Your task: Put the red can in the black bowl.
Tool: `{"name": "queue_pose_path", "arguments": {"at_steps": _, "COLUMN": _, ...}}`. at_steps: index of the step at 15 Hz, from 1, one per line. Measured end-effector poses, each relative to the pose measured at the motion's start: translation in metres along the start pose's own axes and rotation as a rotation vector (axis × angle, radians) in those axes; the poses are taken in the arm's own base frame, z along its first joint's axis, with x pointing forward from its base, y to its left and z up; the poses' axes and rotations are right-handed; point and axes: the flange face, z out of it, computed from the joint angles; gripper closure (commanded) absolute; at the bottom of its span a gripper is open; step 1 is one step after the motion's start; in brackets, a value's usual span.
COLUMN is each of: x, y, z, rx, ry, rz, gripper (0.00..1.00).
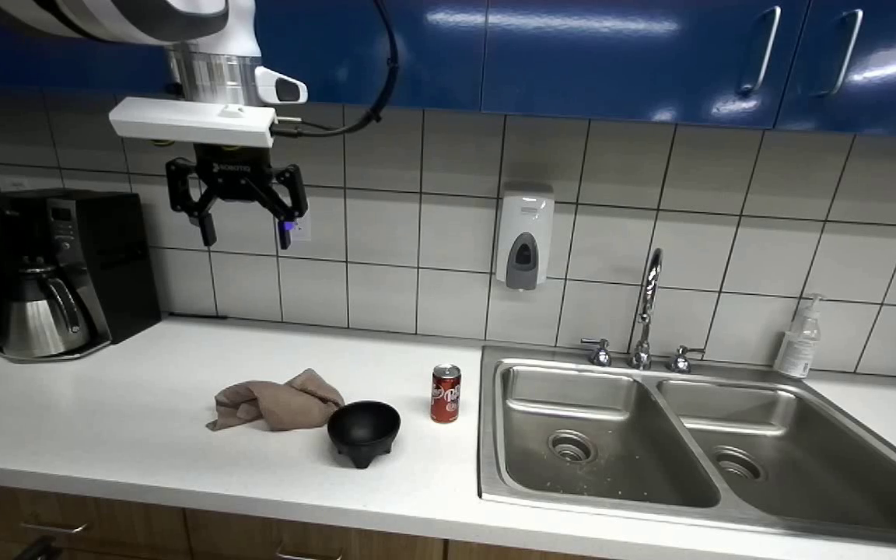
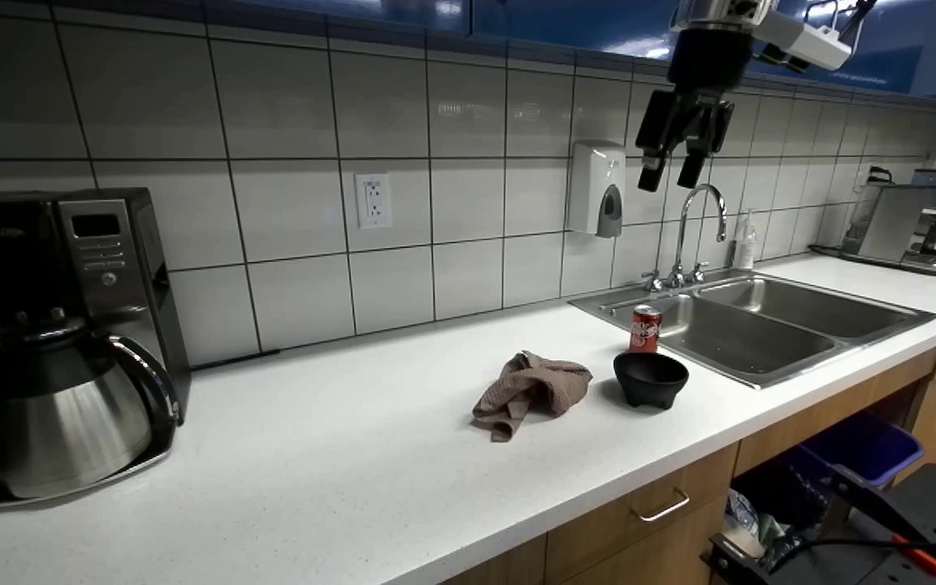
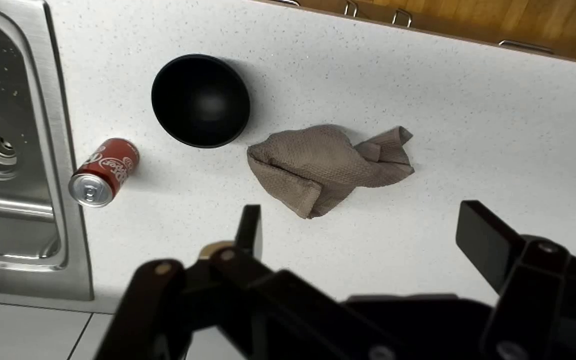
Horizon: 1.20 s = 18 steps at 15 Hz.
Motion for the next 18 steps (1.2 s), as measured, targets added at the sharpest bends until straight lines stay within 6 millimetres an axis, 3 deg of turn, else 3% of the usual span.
{"name": "queue_pose_path", "arguments": {"at_steps": 7, "x": -0.003, "y": 0.004, "z": 0.012, "rx": -0.006, "ry": 0.001, "rz": 0.024, "gripper": 0.0}}
{"name": "queue_pose_path", "arguments": {"at_steps": 18, "x": -0.009, "y": 0.044, "z": 0.054, "rx": -0.053, "ry": 0.016, "rz": 0.211, "gripper": 0.0}}
